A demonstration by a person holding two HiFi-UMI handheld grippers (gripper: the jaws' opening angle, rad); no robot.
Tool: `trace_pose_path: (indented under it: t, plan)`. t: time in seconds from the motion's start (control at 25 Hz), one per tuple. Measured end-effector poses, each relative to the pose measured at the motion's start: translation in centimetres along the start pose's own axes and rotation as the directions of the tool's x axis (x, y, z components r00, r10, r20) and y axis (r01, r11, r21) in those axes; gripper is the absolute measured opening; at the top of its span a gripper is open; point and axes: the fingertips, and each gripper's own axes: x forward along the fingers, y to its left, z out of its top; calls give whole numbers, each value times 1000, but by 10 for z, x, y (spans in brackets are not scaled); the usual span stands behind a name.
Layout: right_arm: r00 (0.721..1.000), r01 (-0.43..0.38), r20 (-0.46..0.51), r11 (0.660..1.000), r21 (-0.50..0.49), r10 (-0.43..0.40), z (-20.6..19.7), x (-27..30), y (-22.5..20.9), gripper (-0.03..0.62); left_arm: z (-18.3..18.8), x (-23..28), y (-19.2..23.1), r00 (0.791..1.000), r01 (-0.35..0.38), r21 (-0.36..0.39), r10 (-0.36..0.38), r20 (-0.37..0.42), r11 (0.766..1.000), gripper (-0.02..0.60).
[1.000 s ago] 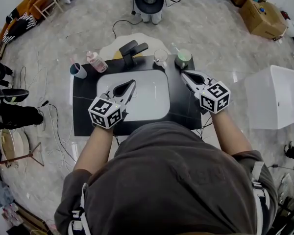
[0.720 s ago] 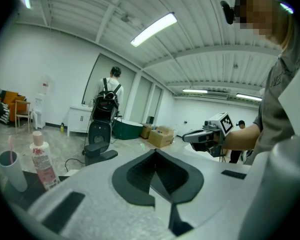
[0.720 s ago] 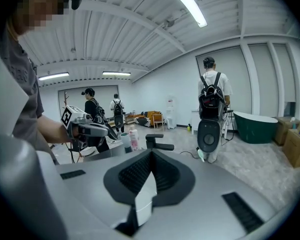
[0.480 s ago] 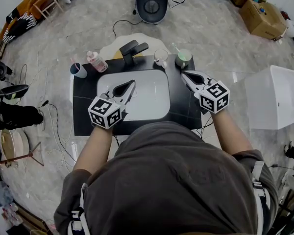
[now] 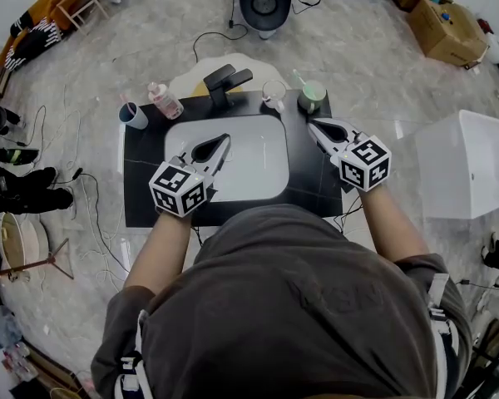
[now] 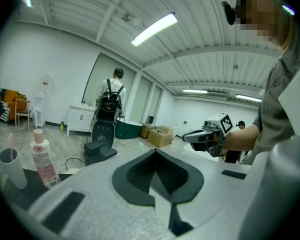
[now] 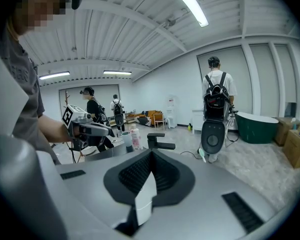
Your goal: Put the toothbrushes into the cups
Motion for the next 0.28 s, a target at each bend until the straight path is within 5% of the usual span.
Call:
trace_pose_path:
  t: [0.28]
  plan:
    - [1000,-3,-4,1000,-1,3,-3,0,4,-9,-4,-5,-1,1000,-3,-9,3,2,1000,6]
